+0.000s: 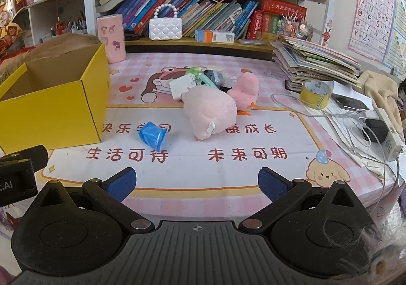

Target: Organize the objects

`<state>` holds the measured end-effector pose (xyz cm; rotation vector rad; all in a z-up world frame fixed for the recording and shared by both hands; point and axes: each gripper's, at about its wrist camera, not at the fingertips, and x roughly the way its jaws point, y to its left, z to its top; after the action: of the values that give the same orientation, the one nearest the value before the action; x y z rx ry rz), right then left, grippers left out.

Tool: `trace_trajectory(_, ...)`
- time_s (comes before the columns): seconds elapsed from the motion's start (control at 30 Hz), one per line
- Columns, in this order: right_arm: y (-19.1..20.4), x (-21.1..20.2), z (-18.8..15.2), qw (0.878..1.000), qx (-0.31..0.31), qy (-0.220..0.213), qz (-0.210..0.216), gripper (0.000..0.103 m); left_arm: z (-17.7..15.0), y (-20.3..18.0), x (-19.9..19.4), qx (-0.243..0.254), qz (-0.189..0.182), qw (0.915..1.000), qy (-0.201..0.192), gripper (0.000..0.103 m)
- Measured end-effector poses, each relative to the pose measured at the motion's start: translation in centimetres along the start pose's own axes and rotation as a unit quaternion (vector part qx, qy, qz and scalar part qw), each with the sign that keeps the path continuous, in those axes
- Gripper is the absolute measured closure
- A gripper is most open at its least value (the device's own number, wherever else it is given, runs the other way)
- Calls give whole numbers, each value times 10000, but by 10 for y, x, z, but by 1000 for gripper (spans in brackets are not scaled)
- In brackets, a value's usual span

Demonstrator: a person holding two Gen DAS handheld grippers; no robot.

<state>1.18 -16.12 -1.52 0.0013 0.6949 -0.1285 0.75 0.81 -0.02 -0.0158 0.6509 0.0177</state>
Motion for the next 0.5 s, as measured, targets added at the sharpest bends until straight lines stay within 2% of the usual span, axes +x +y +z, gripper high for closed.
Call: trace_trajectory(0.5,-15,25,17,9997,68,98,203,0,9,-13,24,-100,26,9998,184,0)
